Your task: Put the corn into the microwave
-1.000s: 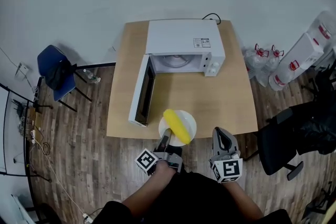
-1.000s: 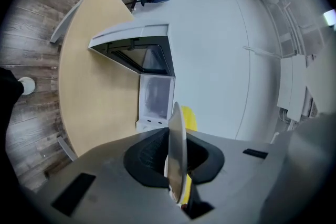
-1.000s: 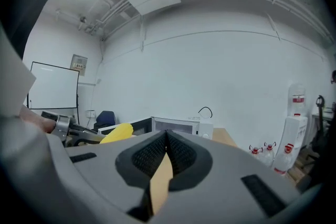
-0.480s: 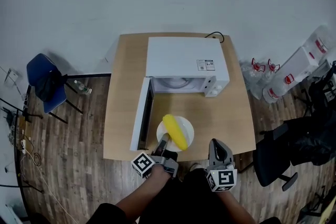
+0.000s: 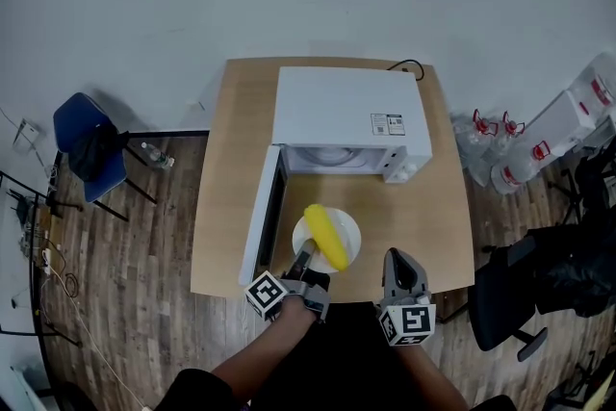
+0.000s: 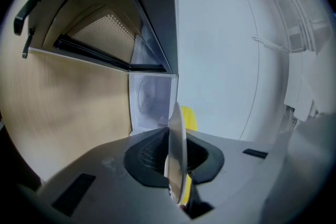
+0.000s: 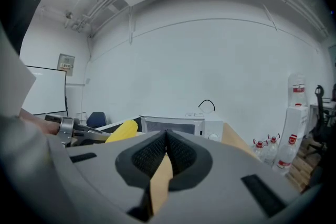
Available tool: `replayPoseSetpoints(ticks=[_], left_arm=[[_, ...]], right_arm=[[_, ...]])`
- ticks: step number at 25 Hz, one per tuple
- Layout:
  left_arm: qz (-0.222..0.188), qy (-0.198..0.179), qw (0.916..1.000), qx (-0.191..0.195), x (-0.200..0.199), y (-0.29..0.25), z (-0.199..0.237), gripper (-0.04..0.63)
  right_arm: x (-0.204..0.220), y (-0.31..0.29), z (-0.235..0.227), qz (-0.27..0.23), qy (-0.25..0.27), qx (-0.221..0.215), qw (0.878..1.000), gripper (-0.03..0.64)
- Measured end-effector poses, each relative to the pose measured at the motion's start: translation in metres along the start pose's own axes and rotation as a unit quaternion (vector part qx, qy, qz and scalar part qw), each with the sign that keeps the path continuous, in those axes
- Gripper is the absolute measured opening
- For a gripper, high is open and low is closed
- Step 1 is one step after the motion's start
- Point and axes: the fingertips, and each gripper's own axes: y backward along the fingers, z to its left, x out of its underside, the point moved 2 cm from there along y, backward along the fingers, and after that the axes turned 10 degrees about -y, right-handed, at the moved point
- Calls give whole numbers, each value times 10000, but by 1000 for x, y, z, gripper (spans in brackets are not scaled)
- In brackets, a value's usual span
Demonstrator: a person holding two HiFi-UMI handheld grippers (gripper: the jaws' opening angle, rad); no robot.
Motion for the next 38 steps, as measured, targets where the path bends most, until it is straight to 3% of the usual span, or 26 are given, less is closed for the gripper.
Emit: replayPoseSetpoints(ticks=[21,27,38], left_arm=[[-549,16,9984,-142,-18,-99,41,29],[-601,-137,9981,-23,-26,-127,42,29],[-744,-179,9967,-263,-41,-172,85,29]], right_arm=[[-3,-106,-41,33,-9,-626,9980,60],[4,-129,-53,129,29,-745,9971,60],[26,-174,-53,501,126,-1262,9907,60]])
